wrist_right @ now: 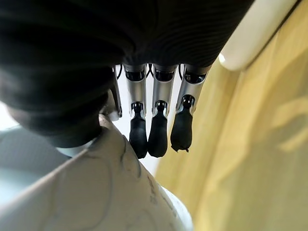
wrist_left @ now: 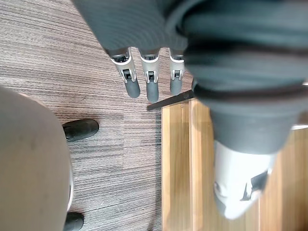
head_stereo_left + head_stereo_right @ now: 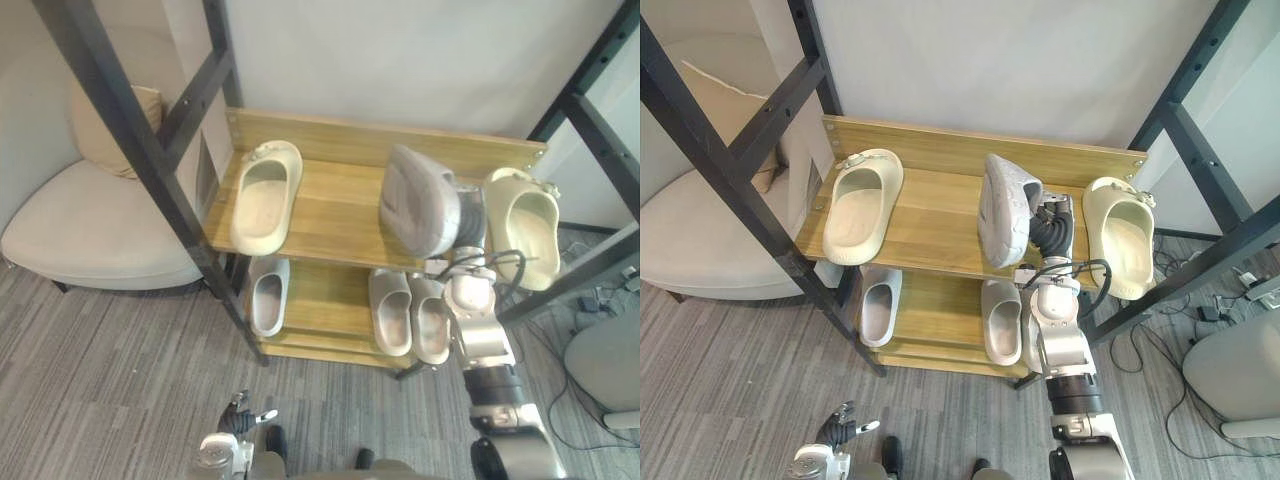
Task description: Organize the slippers on the shoe rack
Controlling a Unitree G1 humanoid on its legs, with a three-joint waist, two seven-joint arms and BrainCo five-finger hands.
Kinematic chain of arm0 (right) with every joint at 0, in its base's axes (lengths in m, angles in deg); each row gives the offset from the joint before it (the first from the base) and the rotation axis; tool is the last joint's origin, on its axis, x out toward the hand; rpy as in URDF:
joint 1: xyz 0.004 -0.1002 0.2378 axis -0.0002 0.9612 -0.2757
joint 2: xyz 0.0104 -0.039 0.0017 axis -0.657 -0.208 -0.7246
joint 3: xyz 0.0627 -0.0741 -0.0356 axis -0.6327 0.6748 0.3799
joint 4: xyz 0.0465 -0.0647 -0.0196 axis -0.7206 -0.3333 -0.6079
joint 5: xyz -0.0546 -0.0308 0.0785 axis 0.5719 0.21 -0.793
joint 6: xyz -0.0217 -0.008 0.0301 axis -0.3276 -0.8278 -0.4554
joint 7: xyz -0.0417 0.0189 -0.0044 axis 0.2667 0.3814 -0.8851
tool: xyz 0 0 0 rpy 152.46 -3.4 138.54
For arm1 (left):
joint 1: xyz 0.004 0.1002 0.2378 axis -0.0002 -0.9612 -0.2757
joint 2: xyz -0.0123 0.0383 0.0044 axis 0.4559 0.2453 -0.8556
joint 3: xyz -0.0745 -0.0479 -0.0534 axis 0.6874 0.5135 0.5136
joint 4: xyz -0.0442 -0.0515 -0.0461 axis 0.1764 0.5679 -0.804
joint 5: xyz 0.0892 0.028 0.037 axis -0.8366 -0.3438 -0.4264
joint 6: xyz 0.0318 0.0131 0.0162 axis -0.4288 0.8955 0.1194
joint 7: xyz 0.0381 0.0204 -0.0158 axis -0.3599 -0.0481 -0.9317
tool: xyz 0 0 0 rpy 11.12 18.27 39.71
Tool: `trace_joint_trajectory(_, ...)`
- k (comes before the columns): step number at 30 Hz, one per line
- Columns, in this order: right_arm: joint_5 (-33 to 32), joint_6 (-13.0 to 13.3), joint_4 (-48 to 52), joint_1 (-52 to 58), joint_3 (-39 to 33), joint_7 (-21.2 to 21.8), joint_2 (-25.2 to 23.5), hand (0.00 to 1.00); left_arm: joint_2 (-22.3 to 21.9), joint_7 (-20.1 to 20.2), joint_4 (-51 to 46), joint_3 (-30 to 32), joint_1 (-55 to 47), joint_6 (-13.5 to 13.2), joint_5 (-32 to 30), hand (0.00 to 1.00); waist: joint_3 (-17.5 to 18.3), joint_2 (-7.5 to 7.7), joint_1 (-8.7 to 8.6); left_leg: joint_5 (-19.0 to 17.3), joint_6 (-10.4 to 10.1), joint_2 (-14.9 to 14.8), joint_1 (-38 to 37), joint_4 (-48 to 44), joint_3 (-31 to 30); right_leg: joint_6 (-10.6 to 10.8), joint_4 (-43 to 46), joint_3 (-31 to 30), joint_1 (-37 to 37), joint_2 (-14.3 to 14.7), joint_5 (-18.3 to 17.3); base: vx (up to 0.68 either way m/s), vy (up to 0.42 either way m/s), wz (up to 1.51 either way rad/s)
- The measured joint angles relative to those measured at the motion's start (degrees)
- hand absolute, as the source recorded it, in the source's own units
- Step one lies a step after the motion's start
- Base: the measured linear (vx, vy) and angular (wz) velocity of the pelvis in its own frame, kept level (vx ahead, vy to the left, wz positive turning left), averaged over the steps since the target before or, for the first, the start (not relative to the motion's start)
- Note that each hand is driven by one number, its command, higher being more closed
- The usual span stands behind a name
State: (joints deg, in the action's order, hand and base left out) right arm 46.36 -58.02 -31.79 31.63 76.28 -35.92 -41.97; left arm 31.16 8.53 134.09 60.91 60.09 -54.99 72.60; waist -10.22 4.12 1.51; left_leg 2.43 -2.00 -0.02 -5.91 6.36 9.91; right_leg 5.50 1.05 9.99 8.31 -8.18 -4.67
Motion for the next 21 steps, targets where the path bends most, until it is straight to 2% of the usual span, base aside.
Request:
trace_joint_trajectory(2, -0.10, 1.85, 3.83, 2.03, 0.04, 0.05, -0.85, 1.00, -0.14, 0.02, 0.09, -0.16, -0.20, -0.01, -0.17, 0.00, 0.30, -0.44, -0.28, 0.02, -0.01, -0.14, -0.39, 0.00, 0.22, -0.10, -0.07, -0.38, 0.24, 0.13, 0.07, -0.06, -0.013, -0.05)
trace_joint_trajectory(9, -1.98, 4.15, 11.49, 7.67, 1.19, 1.00, -0.83, 1.00, -0.23, 0.05, 0.10, -3.93, -0.84, -0.17, -1.08, 0.00, 2.07, -1.84, -1.58, 0.43, 0.00, -0.74, -1.38, -0.02, 0.89, -0.33, 0.70, -1.31, 0.42, 0.19, 0.21, -0.05, -0.012, -0.06)
trace_joint_trajectory(13, -3.17, 4.91, 14.37, 10.08, 2.02, 1.72, -0.85, 1.00, -0.11, 0.04, 0.13, -5.12, -1.07, -0.34, -1.22, 0.00, 2.64, -2.04, -1.81, 0.39, -0.05, -1.00, -2.24, 0.00, 1.64, -0.37, 0.91, -2.14, 0.70, 0.37, 0.20, -0.06, -0.008, -0.09)
trace_joint_trajectory(16, -5.87, 5.81, 16.81, 13.29, 3.48, 3.53, -0.81, 1.00, -0.02, 0.04, 0.14, -6.35, -1.27, -0.42, -1.28, 0.00, 3.52, -2.16, -2.28, 0.21, -0.33, -1.18, -2.21, 0.00, 2.42, -0.47, 1.53, -2.98, -0.24, 0.47, 0.13, -0.05, -0.003, -0.12)
trace_joint_trajectory(21, -6.68, 6.30, 20.00, 20.40, 4.12, 6.01, -0.92, 1.00, 0.39, 0.05, 0.13, -8.23, -1.25, -1.27, -1.20, 0.00, 4.17, -1.83, -2.65, 0.18, -0.44, -1.19, -2.31, 0.00, 2.98, -0.47, 1.61, -3.79, -0.46, 0.50, 0.13, -0.02, 0.000, -0.08)
